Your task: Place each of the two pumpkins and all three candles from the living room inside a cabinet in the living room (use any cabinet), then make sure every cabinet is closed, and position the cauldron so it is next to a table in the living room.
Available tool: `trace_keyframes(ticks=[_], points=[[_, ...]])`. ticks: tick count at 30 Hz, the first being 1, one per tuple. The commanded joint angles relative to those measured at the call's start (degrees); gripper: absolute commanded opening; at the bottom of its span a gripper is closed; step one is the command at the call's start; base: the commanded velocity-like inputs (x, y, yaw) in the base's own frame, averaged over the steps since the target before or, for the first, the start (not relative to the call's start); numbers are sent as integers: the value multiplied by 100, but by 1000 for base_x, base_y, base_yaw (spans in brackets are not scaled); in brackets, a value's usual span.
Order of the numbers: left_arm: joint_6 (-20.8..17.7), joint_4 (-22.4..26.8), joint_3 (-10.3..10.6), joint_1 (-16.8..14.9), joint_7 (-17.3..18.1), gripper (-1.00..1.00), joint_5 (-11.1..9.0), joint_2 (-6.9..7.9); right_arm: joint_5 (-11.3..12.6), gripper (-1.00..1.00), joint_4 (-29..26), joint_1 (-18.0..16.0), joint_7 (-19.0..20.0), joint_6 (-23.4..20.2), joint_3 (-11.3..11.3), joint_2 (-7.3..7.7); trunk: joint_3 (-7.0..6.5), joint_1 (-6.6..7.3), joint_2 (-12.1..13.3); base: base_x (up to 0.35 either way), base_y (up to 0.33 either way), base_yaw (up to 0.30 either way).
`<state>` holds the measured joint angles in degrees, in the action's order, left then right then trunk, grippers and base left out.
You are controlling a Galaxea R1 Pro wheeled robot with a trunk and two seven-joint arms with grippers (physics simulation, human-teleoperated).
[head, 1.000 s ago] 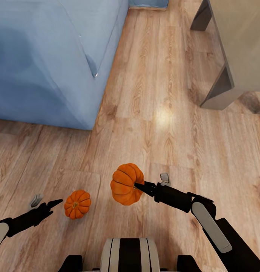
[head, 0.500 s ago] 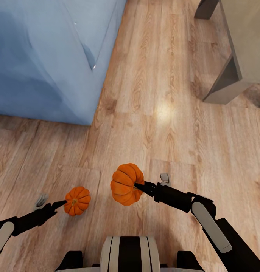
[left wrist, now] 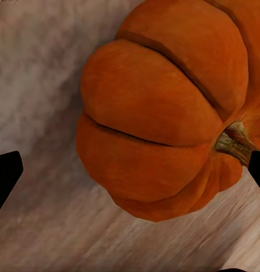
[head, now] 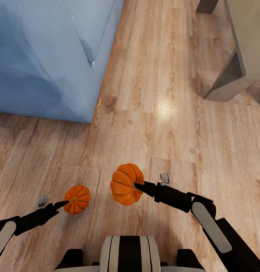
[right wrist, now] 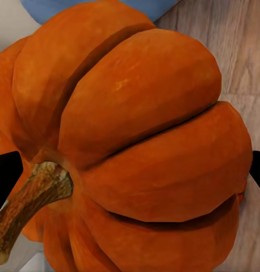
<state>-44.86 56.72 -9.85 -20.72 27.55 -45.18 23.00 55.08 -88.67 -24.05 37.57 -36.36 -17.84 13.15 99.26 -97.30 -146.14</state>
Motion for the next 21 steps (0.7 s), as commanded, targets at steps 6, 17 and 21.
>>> trace_keyframes(ticks=[6,17,21], points=[[7,-5,-1,3,458,100,7,12,64,-100,-1,-3,-22,-46,-8,3,3,1,-1,0,0,0],[103,-56,-16,2,715,100,26,54,64,-100,-1,-3,-22,-46,-6,3,69,-7,-5,0,0,0],[108,-62,-21,0,716,100,26,55,64,-100,-1,-3,-22,-46,-9,3,69,-7,-5,0,0,0]])
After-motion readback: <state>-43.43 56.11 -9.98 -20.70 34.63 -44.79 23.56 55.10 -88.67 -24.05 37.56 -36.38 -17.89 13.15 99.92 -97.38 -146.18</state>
